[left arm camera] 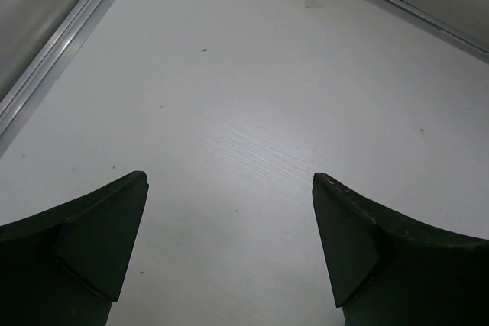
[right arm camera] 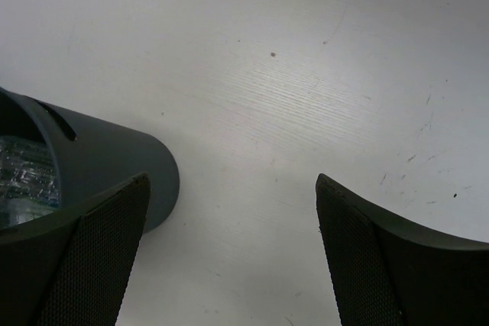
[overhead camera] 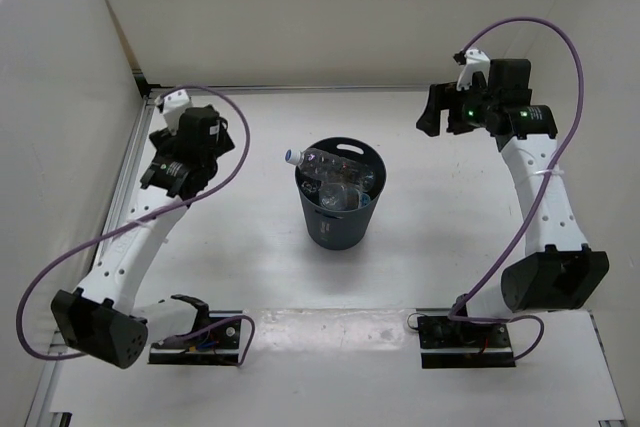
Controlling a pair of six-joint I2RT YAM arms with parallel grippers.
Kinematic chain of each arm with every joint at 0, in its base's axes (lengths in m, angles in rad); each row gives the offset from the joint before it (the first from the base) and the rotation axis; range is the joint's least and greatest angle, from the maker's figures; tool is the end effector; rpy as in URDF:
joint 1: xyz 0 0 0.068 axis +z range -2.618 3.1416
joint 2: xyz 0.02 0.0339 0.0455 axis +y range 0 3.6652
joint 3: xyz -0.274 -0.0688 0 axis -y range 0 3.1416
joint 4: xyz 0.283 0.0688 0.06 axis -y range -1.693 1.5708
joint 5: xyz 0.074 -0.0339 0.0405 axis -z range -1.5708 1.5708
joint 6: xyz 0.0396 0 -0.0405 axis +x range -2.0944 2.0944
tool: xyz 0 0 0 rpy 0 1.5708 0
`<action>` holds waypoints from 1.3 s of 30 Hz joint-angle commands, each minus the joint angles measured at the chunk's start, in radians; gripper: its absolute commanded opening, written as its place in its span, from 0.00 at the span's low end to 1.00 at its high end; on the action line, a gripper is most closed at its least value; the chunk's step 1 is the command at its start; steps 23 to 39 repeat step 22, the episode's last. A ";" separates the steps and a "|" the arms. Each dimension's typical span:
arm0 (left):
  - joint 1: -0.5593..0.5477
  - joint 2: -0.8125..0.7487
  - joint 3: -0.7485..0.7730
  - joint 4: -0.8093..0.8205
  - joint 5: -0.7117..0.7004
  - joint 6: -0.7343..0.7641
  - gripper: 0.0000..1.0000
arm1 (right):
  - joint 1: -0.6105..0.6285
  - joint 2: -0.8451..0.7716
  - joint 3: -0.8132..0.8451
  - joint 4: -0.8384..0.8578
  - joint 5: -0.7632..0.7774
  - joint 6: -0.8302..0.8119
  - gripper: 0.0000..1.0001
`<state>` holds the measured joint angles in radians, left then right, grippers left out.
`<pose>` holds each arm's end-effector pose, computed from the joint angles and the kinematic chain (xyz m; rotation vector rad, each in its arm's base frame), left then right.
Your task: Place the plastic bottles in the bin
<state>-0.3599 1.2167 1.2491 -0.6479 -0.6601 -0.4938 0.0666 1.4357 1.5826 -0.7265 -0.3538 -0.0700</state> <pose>0.2817 -0.0801 0.3789 -0.4922 1.9901 0.1969 0.3456 0.0368 0.4249 -0.3497 2.1046 0.3777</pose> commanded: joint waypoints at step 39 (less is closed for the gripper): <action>0.047 -0.367 -0.401 0.148 -0.022 -0.048 1.00 | 0.024 0.037 0.070 0.067 0.033 0.024 0.90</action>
